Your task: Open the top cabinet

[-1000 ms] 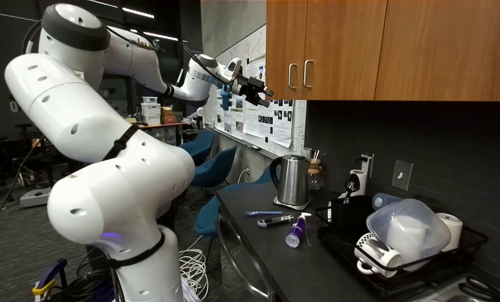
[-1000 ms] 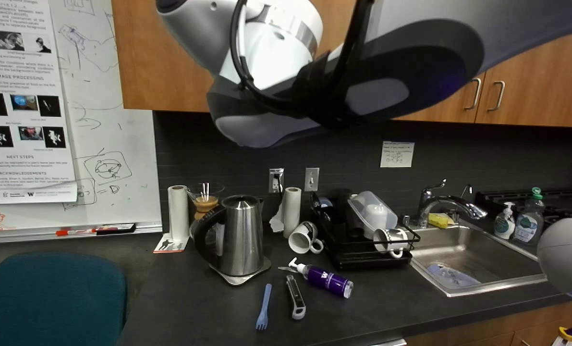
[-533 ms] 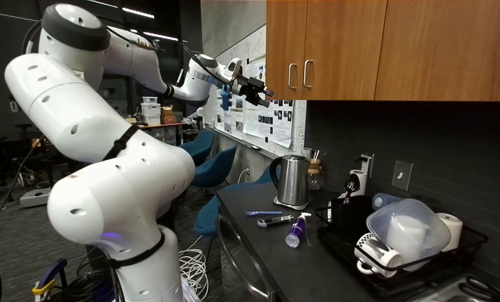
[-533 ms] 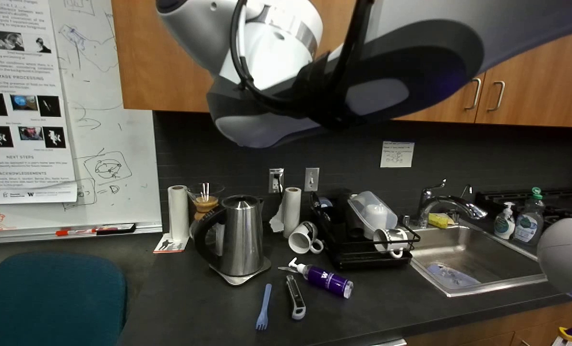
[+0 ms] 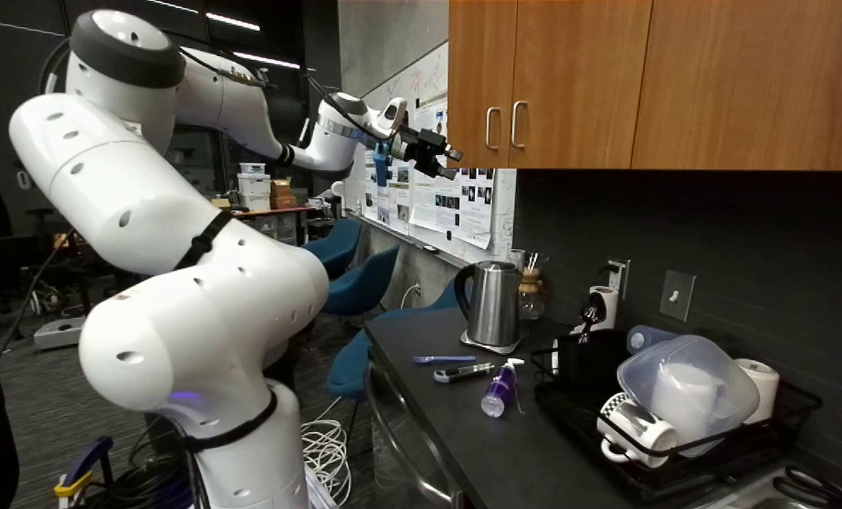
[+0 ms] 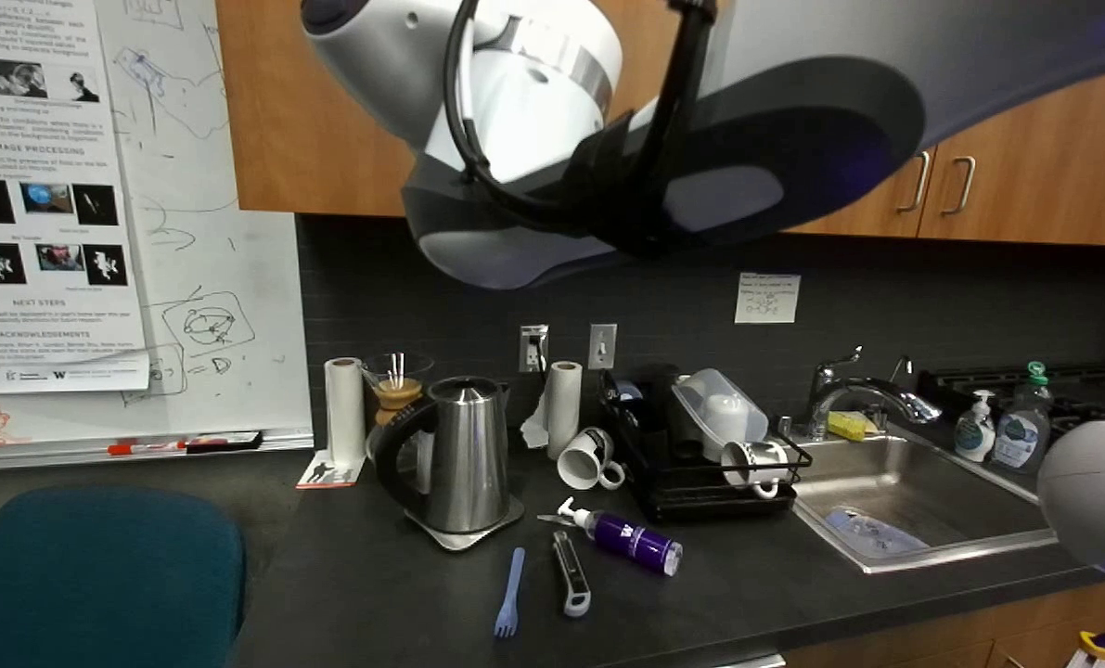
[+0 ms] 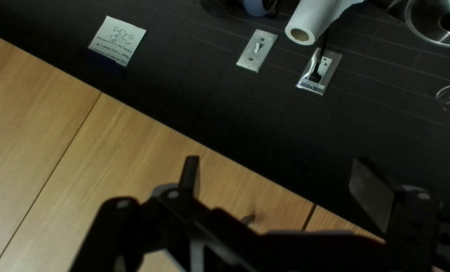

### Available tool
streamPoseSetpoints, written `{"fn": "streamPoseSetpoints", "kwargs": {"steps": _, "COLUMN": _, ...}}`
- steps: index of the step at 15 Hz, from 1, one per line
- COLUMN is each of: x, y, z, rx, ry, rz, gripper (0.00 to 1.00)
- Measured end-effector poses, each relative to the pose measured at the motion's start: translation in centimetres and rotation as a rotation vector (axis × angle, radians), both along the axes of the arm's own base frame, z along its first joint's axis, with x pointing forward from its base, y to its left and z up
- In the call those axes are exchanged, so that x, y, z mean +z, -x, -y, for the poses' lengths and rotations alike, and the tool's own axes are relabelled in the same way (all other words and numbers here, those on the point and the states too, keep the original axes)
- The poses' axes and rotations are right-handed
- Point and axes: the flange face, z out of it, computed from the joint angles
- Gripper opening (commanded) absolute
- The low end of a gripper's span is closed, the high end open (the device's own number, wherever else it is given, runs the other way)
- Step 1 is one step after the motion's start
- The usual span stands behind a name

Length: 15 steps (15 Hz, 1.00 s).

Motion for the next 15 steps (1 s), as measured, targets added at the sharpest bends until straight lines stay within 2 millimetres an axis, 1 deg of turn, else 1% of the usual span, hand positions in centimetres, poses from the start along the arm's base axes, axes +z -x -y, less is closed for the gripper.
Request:
{"fn": "streamPoseSetpoints", "kwargs": {"steps": 5, "x": -0.3, "y": -1.5, "z": 1.5, "rx": 0.005, "ry": 0.056, "rz": 0.037, "gripper": 1.00}}
{"fn": "streamPoseSetpoints", "kwargs": {"steps": 8, "x": -1.2, "y": -2.4, "z": 3.4, "rx": 0.027, "ry": 0.068, "rz": 0.055, "gripper": 1.00}}
{"fn": "streamPoseSetpoints", "kwargs": {"steps": 10, "x": -1.7, "y": -2.6, "z": 5.8, "rx": 0.041, "ry": 0.073, "rz": 0.072, "gripper": 1.00}}
{"fn": "streamPoseSetpoints", "kwargs": {"steps": 12, "x": -1.9, "y": -2.3, "z": 9.1, "rx": 0.057, "ry": 0.083, "rz": 0.098, "gripper": 1.00}}
{"fn": "streamPoseSetpoints", "kwargs": {"steps": 15, "x": -1.8, "y": -1.1, "z": 14.5, "rx": 0.103, "ry": 0.104, "rz": 0.152, "gripper": 1.00}}
